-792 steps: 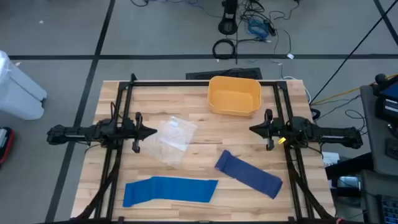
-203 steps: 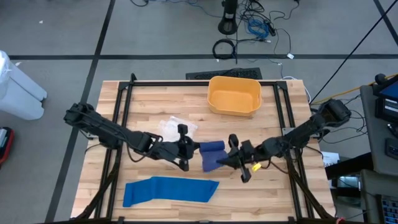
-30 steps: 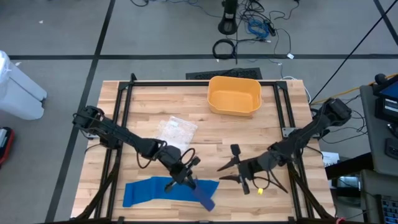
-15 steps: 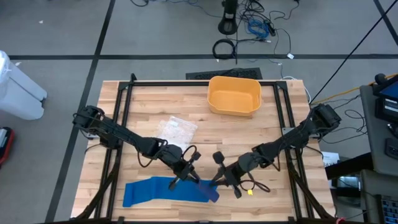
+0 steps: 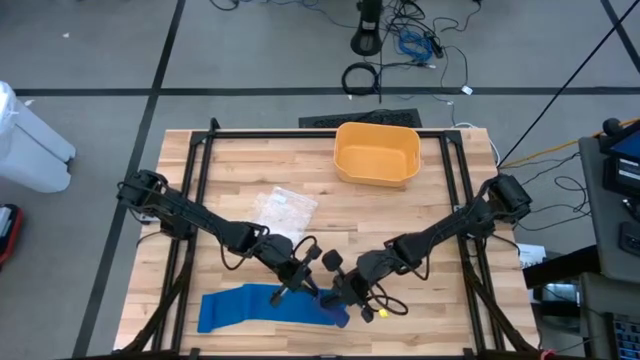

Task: Roll bandage
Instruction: Roll the dark blue bandage

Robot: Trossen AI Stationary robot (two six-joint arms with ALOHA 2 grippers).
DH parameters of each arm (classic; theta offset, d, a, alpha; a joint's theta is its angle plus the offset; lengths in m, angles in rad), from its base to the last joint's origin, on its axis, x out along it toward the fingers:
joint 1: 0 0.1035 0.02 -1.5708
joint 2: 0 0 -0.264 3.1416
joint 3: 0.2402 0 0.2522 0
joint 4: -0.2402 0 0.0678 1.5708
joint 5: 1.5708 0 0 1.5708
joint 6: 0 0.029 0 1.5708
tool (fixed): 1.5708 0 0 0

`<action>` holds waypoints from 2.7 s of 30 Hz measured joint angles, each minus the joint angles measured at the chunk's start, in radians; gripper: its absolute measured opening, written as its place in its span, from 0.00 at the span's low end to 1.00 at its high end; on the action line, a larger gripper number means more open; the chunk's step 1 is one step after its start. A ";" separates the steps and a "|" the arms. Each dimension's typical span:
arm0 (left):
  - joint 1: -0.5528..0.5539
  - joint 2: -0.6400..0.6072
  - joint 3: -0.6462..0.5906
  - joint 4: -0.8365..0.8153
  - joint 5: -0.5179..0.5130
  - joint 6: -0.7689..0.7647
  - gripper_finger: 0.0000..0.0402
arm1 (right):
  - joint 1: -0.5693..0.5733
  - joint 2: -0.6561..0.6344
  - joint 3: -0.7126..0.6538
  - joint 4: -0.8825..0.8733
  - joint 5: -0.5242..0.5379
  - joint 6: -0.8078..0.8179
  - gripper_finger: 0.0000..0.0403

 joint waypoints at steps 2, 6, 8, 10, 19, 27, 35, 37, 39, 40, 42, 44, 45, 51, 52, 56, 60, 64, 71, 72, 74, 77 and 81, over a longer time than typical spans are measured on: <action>-0.002 0.000 0.000 0.000 -0.011 -0.018 0.01 | -0.004 0.000 0.000 -0.007 0.003 -0.001 0.00; -0.002 0.000 0.000 -0.002 -0.024 -0.042 0.01 | -0.006 -0.022 0.000 -0.051 0.040 0.006 0.00; 0.000 0.000 0.000 -0.014 -0.002 -0.043 0.01 | -0.004 -0.043 0.000 -0.080 0.117 0.006 0.00; -0.007 0.000 0.000 -0.030 0.009 -0.044 0.01 | -0.001 -0.072 -0.001 -0.116 0.182 -0.003 0.00; -0.030 -0.008 0.000 0.038 -0.084 -0.089 0.01 | 0.052 -0.201 -0.001 -0.366 0.430 0.142 0.00; -0.038 -0.072 0.003 0.066 -0.255 -0.204 0.01 | 0.220 -0.297 -0.035 -0.531 0.829 0.235 0.00; -0.050 -0.091 0.003 0.122 -0.462 -0.274 0.01 | 0.293 -0.430 -0.222 -0.491 0.993 0.488 0.00; -0.049 -0.092 0.004 0.149 -0.526 -0.317 0.01 | 0.293 -0.431 -0.281 -0.424 0.998 0.508 0.02; -0.049 -0.092 0.004 0.148 -0.598 -0.353 0.01 | 0.293 -0.428 -0.344 -0.333 0.997 0.511 0.05; -0.049 -0.091 0.004 0.147 -0.627 -0.358 0.01 | 0.293 -0.424 -0.374 -0.267 0.997 0.502 0.06; -0.048 -0.091 0.004 0.152 -0.664 -0.368 0.01 | 0.293 -0.419 -0.433 -0.100 1.000 0.453 0.10; -0.048 -0.091 0.004 0.168 -0.671 -0.384 0.01 | 0.290 -0.410 -0.485 0.091 0.997 0.398 0.16; -0.048 -0.091 0.004 0.174 -0.674 -0.384 0.01 | 0.287 -0.405 -0.507 0.185 0.996 0.378 0.20; -0.048 -0.091 0.004 0.248 -0.674 -0.340 0.01 | 0.232 -0.402 -0.603 0.487 0.968 0.343 0.45; -0.048 -0.091 0.004 0.256 -0.674 -0.331 0.01 | 0.217 -0.402 -0.617 0.514 0.941 0.348 0.48; -0.049 -0.091 0.004 0.268 -0.673 -0.331 0.01 | 0.141 -0.390 -0.636 0.591 0.787 0.372 0.57; -0.049 -0.091 0.004 0.268 -0.673 -0.332 0.01 | 0.075 -0.350 -0.622 0.678 0.616 0.366 0.58; -0.049 -0.091 0.004 0.270 -0.673 -0.332 0.01 | 0.025 -0.309 -0.591 0.687 0.542 0.366 0.50; -0.048 -0.091 0.004 0.268 -0.670 -0.332 0.01 | -0.021 -0.242 -0.529 0.677 0.437 0.364 0.08; -0.048 -0.091 0.004 0.268 -0.670 -0.332 0.01 | -0.023 -0.235 -0.519 0.664 0.438 0.357 0.04; -0.048 -0.091 0.004 0.267 -0.662 -0.332 0.01 | -0.024 -0.232 -0.503 0.622 0.481 0.347 0.01; -0.047 -0.091 0.004 0.267 -0.602 -0.333 0.01 | -0.014 -0.242 -0.496 0.578 0.654 0.284 0.00; -0.047 -0.091 0.004 0.217 -0.475 -0.332 0.01 | 0.006 -0.260 -0.496 0.541 0.869 0.135 0.00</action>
